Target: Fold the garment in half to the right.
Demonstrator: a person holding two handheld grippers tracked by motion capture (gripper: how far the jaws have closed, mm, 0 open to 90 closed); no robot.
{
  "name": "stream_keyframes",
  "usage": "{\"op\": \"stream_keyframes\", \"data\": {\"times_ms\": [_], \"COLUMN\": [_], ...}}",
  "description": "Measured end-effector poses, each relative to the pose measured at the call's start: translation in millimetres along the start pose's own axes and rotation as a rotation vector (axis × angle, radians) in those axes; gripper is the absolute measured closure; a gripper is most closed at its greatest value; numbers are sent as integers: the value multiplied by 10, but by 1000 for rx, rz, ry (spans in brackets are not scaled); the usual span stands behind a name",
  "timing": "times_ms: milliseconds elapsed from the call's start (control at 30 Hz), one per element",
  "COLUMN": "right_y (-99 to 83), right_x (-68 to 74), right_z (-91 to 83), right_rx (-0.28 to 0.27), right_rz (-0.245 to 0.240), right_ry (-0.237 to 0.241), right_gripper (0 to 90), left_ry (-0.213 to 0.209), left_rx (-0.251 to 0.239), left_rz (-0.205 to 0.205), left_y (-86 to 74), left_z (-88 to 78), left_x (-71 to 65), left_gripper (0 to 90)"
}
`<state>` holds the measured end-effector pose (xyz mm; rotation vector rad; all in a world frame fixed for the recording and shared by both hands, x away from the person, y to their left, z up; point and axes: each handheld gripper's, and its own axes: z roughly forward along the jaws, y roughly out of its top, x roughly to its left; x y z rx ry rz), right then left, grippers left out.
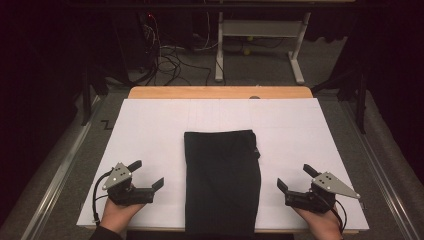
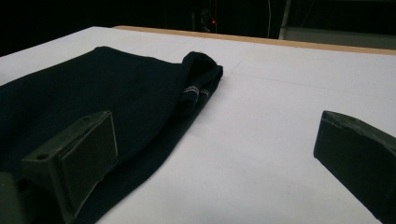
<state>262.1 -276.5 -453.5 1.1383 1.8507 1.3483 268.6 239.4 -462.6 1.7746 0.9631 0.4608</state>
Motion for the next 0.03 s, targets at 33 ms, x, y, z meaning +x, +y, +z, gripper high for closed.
{"op": "stream_keyframes", "data": {"times_ms": [33], "right_y": [0], "right_x": [2], "right_z": [-2], "right_rx": [-1], "right_rz": [0], "right_ry": [-2], "right_gripper": [1], "left_ry": [-2], "left_rx": [-1], "left_rz": [-3], "left_y": [1], "left_z": [-2], "left_x": [3], "left_gripper": [0]}}
